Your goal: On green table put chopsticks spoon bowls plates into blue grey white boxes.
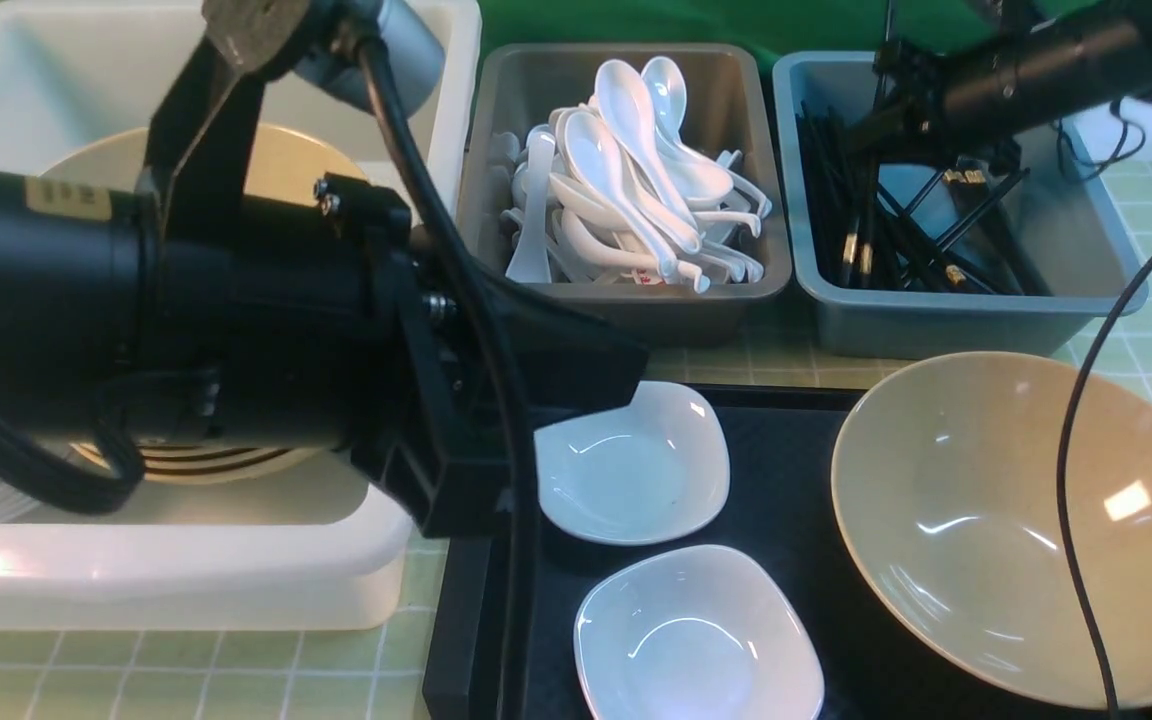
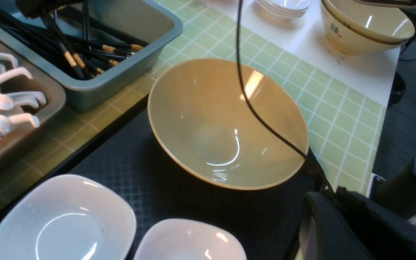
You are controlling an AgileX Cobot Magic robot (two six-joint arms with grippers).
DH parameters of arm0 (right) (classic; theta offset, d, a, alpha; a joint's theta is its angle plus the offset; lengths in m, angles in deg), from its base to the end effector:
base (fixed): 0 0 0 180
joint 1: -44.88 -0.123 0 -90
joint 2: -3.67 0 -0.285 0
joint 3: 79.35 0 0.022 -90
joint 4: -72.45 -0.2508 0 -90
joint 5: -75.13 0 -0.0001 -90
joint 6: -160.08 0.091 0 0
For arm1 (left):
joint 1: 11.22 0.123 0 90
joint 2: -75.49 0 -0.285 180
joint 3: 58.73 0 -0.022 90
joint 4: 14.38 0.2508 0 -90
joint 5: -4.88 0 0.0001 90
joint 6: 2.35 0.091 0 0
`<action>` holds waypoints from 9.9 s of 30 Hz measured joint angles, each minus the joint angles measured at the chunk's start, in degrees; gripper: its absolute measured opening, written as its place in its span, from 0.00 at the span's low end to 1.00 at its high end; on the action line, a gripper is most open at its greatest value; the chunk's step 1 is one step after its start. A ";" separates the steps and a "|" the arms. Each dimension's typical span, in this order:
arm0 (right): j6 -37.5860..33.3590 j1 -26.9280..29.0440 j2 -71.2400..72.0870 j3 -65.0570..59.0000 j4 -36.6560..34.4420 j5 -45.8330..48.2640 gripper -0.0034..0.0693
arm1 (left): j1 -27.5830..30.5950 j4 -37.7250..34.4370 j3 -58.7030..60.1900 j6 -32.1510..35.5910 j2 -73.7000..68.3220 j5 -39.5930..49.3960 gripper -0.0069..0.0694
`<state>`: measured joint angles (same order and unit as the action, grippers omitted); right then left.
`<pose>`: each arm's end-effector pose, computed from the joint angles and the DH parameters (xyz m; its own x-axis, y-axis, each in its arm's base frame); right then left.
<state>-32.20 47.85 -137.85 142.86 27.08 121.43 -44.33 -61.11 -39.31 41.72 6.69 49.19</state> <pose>0.5304 0.0194 0.2257 -0.7801 0.3719 -0.5031 -0.0149 0.7929 0.6092 0.1534 -0.1553 0.3769 -0.3419 0.3452 -0.8740 0.8785 0.4477 -0.1668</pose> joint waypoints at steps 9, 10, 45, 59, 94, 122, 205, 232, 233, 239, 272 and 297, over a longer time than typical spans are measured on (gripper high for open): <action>-2.53 0.33 0.26 0.00 1.53 4.45 0.64 | 0.00 0.13 0.00 -0.44 0.00 1.43 0.09; -2.63 0.53 0.71 0.00 1.80 6.03 0.68 | 0.00 0.45 0.00 -0.50 0.00 1.47 0.09; -12.69 -13.85 78.65 -54.21 18.72 17.18 0.57 | -0.91 17.33 -14.45 -28.66 -25.73 12.01 0.34; -12.22 -13.85 97.11 -64.64 20.21 12.79 0.08 | -5.80 11.28 -41.06 -28.43 -55.21 11.47 0.96; -16.44 -17.28 95.94 -62.67 22.38 12.14 0.10 | 6.88 21.78 -57.07 -28.74 -40.77 27.91 0.11; -37.83 -24.03 77.34 -59.41 -2.75 1.95 0.12 | 66.41 3.37 -16.13 -18.61 -25.67 20.20 0.12; -36.01 -19.43 23.70 -56.94 -22.25 -14.42 0.13 | 8.56 22.30 0.56 -15.24 6.72 27.35 0.42; -35.47 1.65 51.35 -85.19 -12.02 -18.48 0.12 | 8.56 18.99 0.61 -16.60 0.82 13.45 0.42; -35.42 1.65 51.35 -85.42 -12.02 -18.75 0.13 | 8.56 18.15 0.61 -16.66 -0.57 13.14 0.42; -35.47 1.65 51.37 -85.76 -12.24 -19.41 0.22 | 8.56 15.24 0.61 -16.92 -7.73 10.26 0.46; -9.13 -10.42 96.64 -73.41 19.87 10.53 0.86 | -6.01 21.73 -52.73 -21.82 -62.60 24.93 0.87; -7.28 -13.81 97.65 -72.58 29.02 12.36 0.85 | -6.97 11.68 -63.54 -19.52 -79.06 25.57 0.11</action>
<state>-39.49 34.04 -40.20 70.28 56.10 133.79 -51.30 -49.43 -102.85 22.20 -72.37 74.76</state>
